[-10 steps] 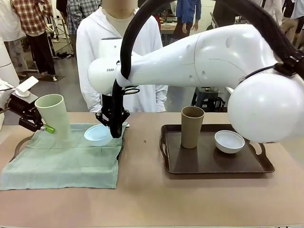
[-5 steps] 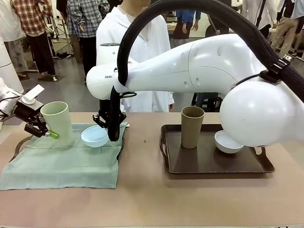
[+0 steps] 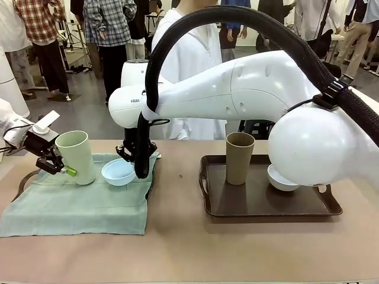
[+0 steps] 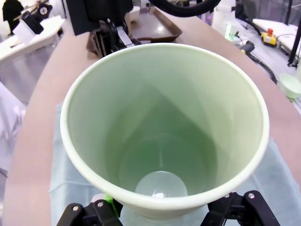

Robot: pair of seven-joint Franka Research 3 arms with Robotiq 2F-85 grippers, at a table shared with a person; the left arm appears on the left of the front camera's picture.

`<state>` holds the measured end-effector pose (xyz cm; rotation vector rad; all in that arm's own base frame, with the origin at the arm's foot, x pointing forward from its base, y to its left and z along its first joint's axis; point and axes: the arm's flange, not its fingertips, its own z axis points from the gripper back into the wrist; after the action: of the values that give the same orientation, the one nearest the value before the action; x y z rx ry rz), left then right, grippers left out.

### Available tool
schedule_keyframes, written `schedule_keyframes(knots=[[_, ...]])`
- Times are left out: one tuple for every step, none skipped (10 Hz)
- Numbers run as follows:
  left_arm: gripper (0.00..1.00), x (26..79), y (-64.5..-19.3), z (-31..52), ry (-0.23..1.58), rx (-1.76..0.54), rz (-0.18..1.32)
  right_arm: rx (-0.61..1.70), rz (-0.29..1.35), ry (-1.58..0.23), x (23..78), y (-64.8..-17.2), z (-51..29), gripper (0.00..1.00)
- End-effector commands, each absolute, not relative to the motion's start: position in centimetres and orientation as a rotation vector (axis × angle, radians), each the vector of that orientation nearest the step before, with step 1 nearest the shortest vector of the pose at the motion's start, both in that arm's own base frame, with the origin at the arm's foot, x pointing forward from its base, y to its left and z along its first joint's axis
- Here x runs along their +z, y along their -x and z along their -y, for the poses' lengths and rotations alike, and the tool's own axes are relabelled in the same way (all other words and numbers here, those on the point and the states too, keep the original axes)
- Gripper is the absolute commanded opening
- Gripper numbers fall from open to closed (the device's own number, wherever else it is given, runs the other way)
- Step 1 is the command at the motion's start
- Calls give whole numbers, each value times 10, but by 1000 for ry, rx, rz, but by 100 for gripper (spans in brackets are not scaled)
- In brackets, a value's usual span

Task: Set up a tray with a mat and arrange the tableware.
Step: Place the Picnic Bowl and Reusable plastic cup back onto the Handle tray in front of the human's position.

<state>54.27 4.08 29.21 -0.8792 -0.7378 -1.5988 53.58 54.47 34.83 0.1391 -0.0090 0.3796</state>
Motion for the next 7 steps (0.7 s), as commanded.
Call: schedule_keyframes(knots=[[83, 290, -549, -41, 879, -1614, 794, 399, 29, -146, 351, -544, -552, 4], [90, 287, -549, -40, 889, -1609, 784, 411, 31, -148, 350, -543, -553, 4], [100, 286, -549, -39, 895, -1604, 778, 418, 24, -143, 351, -543, -552, 58], [100, 287, -549, -40, 896, -1607, 780, 411, 23, -123, 353, -542, -552, 64], [100, 290, -548, -42, 883, -1592, 781, 400, 25, -116, 357, -540, -550, 78], [100, 292, -549, -42, 888, -1585, 777, 401, 27, -112, 360, -538, -548, 84], [100, 296, -548, -45, 875, -1575, 769, 398, 37, -108, 366, -535, -546, 98]])
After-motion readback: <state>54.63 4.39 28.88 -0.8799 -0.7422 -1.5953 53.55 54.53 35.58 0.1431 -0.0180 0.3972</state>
